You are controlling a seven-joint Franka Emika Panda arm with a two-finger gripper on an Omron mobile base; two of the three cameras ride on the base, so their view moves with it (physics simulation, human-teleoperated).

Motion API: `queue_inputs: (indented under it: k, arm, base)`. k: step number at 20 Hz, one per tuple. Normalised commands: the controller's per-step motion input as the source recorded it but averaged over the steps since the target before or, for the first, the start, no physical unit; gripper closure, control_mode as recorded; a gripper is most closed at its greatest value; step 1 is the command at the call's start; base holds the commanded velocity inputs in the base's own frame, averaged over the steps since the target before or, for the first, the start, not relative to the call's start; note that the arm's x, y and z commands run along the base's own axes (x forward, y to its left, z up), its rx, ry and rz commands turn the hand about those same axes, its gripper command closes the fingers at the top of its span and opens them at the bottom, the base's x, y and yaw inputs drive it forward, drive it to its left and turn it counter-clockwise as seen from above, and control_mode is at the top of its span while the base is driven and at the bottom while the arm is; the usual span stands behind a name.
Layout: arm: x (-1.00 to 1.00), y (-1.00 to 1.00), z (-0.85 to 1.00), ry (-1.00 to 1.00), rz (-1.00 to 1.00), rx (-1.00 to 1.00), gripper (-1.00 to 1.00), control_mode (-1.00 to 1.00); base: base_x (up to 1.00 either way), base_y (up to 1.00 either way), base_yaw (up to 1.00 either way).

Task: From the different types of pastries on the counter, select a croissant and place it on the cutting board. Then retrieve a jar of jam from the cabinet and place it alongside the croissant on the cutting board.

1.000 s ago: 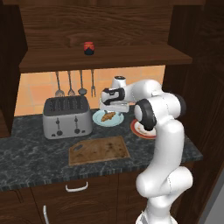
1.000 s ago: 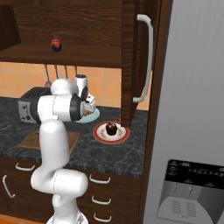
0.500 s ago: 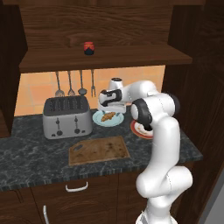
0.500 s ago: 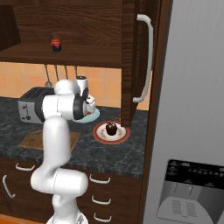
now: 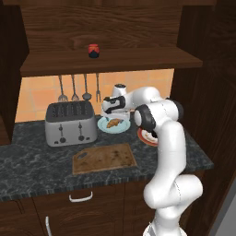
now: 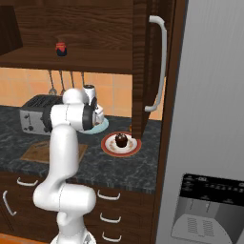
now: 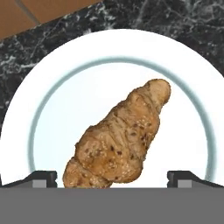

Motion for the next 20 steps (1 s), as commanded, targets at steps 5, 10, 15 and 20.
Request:
queue_inputs:
  k: [5, 10, 15, 20]
  arm:
    - [0.28, 0.05, -0.20, 0.00, -0.05, 0.00, -1.00, -1.00]
    - [0.29, 0.09, -0.27, 0.00, -0.04, 0.00, -1.00, -1.00]
    - [0.29, 0.28, -0.31, 0.00, -0.04, 0.00, 1.00, -1.00]
    - [-0.03, 0.03, 0.15, -0.04, -0.01, 0.00, 1.00, -1.00]
  base:
    - [0.00, 0.00, 0.00]
    - [0.00, 0.00, 0.00]
    - [0.00, 0.00, 0.00]
    - [0.00, 0.00, 0.00]
